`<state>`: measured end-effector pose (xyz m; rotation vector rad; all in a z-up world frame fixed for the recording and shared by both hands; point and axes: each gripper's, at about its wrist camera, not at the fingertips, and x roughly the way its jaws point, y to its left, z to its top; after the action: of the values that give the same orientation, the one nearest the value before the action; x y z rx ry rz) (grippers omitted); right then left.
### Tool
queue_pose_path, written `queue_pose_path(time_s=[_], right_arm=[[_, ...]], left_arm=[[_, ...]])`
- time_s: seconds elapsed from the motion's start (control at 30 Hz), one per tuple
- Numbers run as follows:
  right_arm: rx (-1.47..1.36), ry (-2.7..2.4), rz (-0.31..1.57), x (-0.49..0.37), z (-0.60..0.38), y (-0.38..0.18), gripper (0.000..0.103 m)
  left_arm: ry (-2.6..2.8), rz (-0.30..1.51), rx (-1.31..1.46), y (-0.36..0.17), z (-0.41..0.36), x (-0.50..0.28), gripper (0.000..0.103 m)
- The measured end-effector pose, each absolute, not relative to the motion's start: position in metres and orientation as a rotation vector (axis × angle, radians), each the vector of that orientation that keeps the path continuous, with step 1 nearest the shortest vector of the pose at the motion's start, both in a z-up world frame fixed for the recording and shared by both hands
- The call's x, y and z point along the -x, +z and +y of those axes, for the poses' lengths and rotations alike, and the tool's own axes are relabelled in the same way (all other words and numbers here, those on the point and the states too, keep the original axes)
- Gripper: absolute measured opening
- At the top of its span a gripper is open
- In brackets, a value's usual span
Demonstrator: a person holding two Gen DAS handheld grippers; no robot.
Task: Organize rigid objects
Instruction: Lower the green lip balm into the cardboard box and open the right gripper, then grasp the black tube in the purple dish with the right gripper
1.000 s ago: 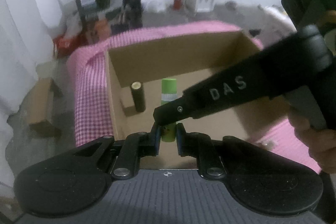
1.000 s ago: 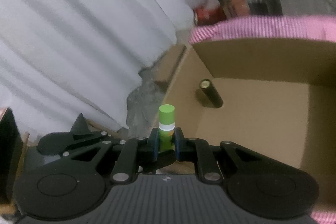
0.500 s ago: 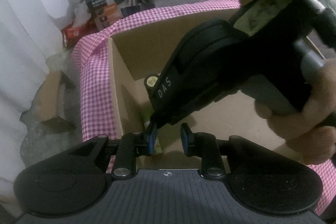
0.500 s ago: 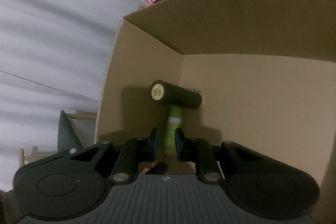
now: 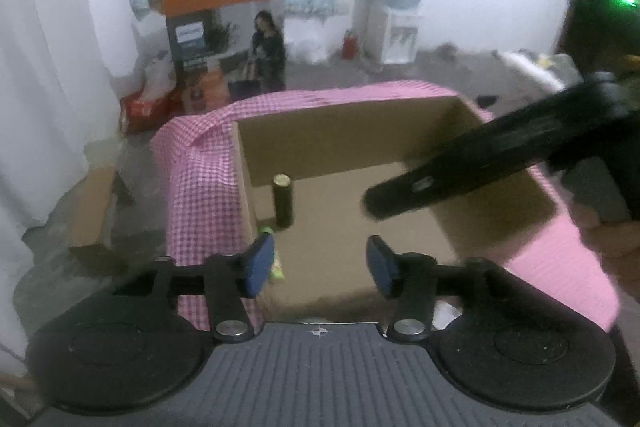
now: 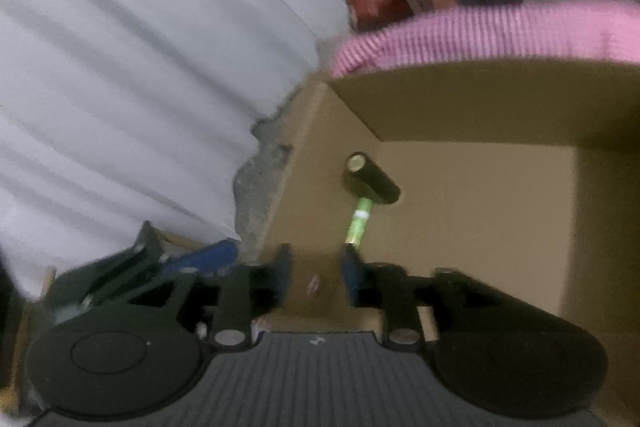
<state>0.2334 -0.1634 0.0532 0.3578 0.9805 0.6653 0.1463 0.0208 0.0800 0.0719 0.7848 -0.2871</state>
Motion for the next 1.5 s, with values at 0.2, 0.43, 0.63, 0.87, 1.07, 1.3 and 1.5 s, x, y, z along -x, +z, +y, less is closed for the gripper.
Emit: queue_pose_path(time_s=[0.2, 0.43, 0.63, 0.87, 1.07, 1.3, 1.5], right_arm=[[-0.290, 0.645, 0.837, -0.131, -0.194, 0.054, 0.072], [-0.242, 0.605, 0.855, -0.086, -0.185, -0.005, 0.066], [-0.205, 0.601, 0.857, -0.094, -0.174, -0.034, 0.057], [-0.206, 0.648, 0.880, -0.107, -0.169, -0.053, 0.055], [-0.225, 0.673, 0.936, -0.118, -0.165, -0.070, 0.041], [-0.218, 0.682, 0.922, -0.112, -0.171, -0.063, 0.033], [-0.262, 0.676, 0.910, -0.114, -0.178, -0.066, 0.031]], left_arm=[[-0.372, 0.788, -0.050, 0.060, 0.012, -0.091, 0.064], [-0.456, 0.876, -0.034, 0.013, -0.010, -0.066, 0.064], [-0.428, 0.918, -0.088, -0.017, -0.028, -0.075, 0.055], [-0.421, 0.945, -0.128, -0.035, -0.037, -0.093, 0.049], [-0.440, 0.945, -0.138, -0.045, -0.043, -0.099, 0.036], [-0.448, 0.883, -0.198, -0.038, -0.053, -0.094, 0.028], [-0.446, 0.876, -0.158, -0.042, -0.050, -0.099, 0.027]])
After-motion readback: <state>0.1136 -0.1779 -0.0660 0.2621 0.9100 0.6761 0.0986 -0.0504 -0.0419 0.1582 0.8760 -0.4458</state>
